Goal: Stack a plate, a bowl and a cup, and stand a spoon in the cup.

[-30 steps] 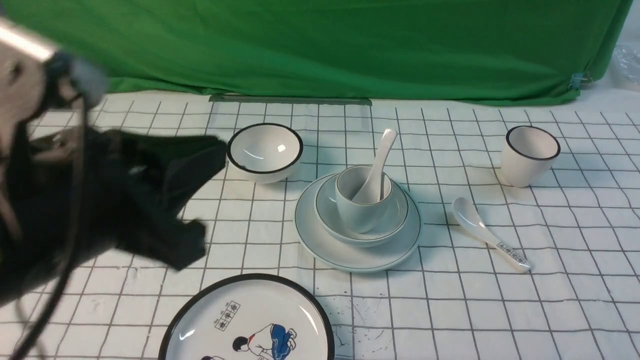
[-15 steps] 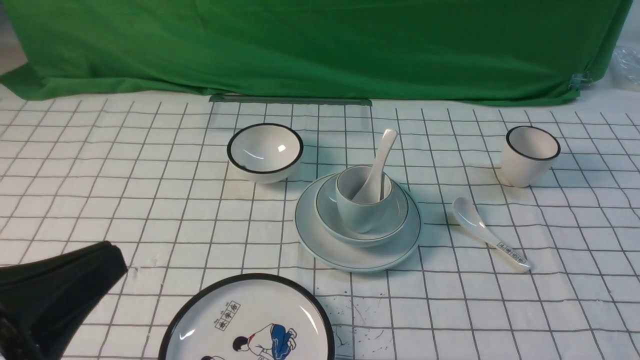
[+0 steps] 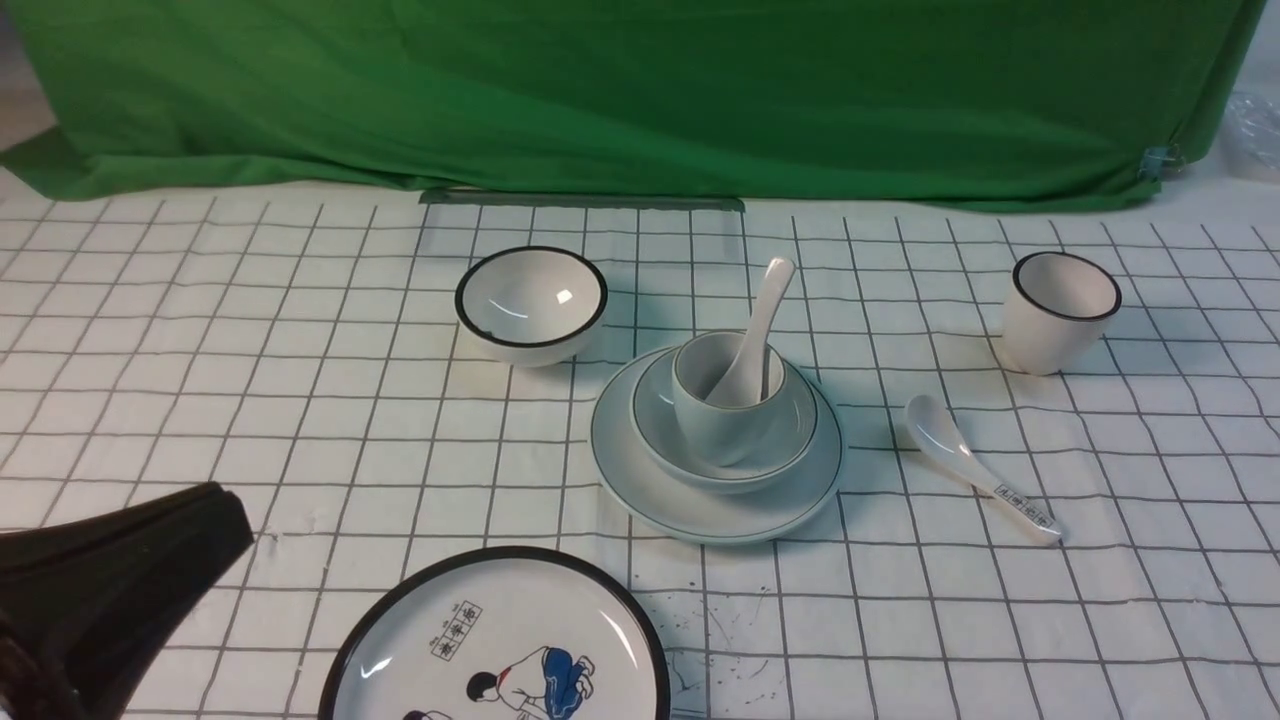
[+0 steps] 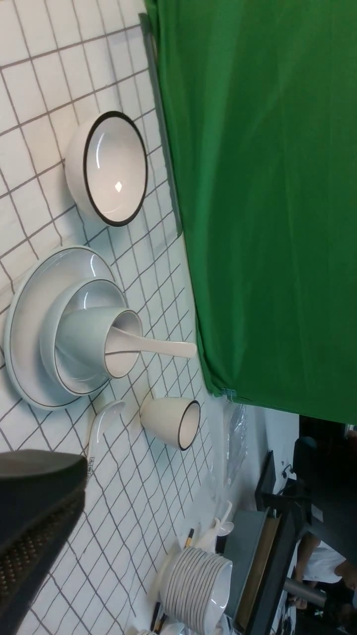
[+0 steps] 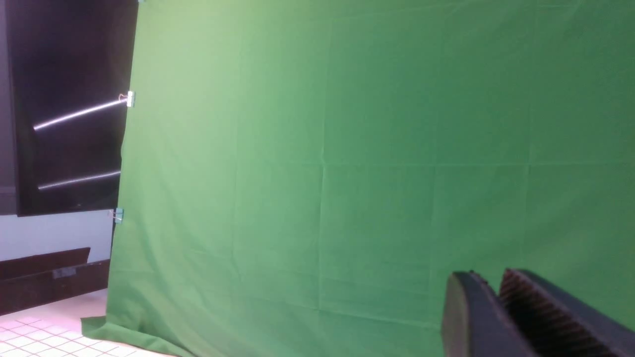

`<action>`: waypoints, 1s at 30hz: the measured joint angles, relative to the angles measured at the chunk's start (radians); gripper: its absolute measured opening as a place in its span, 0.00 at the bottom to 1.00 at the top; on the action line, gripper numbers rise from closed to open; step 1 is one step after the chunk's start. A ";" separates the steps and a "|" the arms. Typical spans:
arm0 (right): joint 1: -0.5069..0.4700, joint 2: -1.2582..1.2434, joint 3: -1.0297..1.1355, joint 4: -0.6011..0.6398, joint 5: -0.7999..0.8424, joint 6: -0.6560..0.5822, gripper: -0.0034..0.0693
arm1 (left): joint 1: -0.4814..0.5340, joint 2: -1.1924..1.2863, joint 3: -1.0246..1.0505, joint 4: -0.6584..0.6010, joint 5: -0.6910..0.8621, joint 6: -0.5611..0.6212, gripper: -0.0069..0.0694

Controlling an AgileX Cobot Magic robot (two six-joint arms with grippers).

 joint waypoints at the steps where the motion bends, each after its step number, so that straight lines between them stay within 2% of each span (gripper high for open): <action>1: 0.000 -0.001 0.000 0.000 -0.001 0.000 0.22 | 0.014 -0.014 0.006 -0.004 -0.001 0.004 0.09; 3: 0.000 -0.002 0.000 0.000 -0.001 0.000 0.23 | 0.072 -0.056 0.040 -0.033 -0.022 0.029 0.09; 10: 0.000 -0.003 0.000 0.000 -0.002 0.000 0.27 | 0.446 -0.271 0.281 -0.130 -0.086 0.127 0.09; 13: 0.000 -0.003 0.000 0.000 -0.003 0.000 0.28 | 0.558 -0.319 0.334 -0.136 -0.052 0.164 0.09; 19: 0.000 -0.003 0.001 0.000 -0.003 0.000 0.30 | 0.578 -0.323 0.339 -0.138 0.062 0.224 0.09; 30: 0.000 -0.003 0.001 0.000 -0.003 0.000 0.33 | 0.579 -0.324 0.339 -0.155 0.067 0.230 0.09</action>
